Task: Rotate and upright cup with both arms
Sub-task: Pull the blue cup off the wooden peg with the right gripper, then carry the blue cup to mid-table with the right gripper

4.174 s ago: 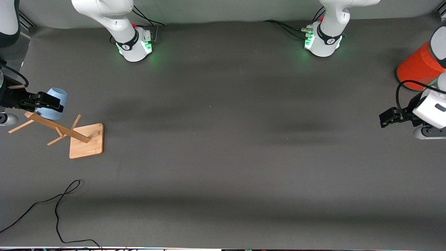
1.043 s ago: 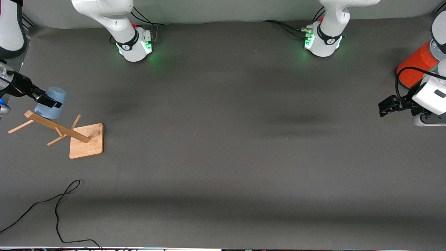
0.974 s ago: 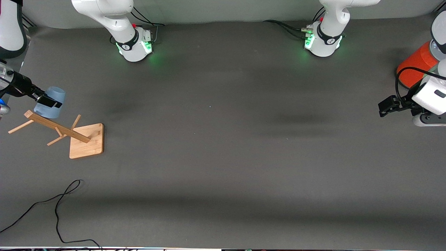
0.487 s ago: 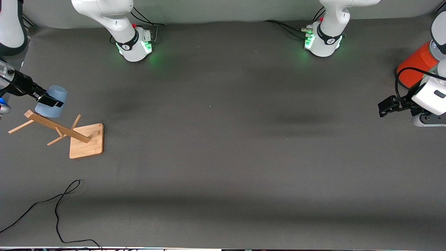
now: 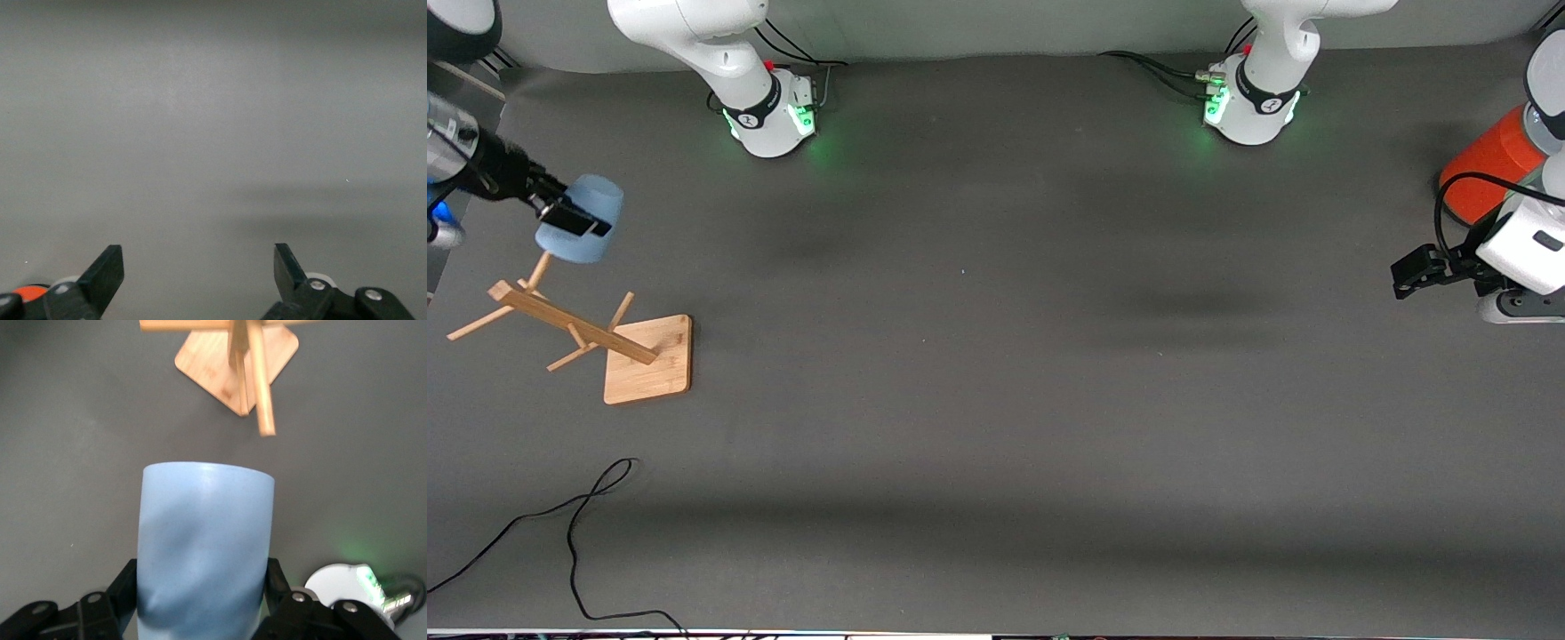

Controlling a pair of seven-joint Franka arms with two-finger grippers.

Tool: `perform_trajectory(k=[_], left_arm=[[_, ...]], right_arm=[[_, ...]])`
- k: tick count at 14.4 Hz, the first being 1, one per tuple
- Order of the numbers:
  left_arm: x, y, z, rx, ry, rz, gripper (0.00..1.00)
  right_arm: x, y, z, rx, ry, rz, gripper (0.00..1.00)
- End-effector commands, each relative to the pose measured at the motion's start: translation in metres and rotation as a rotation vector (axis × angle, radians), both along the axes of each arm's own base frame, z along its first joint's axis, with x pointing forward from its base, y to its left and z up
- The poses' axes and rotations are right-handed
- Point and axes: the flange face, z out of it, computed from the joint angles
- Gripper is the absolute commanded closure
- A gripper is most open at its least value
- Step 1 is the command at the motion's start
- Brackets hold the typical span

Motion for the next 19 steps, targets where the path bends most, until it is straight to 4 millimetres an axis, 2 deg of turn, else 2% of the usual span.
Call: perform_trajectory(k=[1, 3, 5, 6, 10, 12, 15, 17, 19], left_arm=[[-0.001, -0.002, 0.001, 0.003, -0.009, -0.008, 0.0], [-0.001, -0.002, -0.001, 0.003, -0.006, -0.009, 0.0], [-0.001, -0.002, 0.0, 0.003, -0.008, -0.008, 0.0], [-0.001, -0.002, 0.0, 0.003, -0.006, -0.008, 0.0], [-0.001, -0.002, -0.001, 0.003, -0.005, -0.008, 0.0], [-0.001, -0.002, -0.001, 0.003, -0.006, -0.008, 0.0], [0.0, -0.002, -0.003, 0.003, -0.003, -0.008, 0.0], [0.0, -0.002, -0.003, 0.003, -0.003, -0.008, 0.0], [0.0, -0.003, -0.003, 0.003, -0.003, -0.009, 0.0]], right_arm=[[-0.015, 0.05, 0.02, 0.0, 0.009, -0.083, 0.74], [-0.013, 0.107, 0.029, -0.013, 0.017, -0.146, 0.74], [-0.008, 0.181, 0.038, -0.006, 0.026, -0.223, 0.74], [0.002, 0.22, 0.038, -0.025, 0.016, -0.246, 0.74], [0.035, 0.391, 0.016, -0.115, -0.03, -0.355, 0.74], [0.042, 0.463, -0.004, -0.135, -0.04, -0.433, 0.74], [0.042, 0.543, -0.045, -0.155, -0.042, -0.54, 0.74], [0.036, 0.594, -0.081, -0.164, -0.075, -0.601, 0.74], [0.024, 0.639, -0.131, -0.172, -0.108, -0.643, 0.74]])
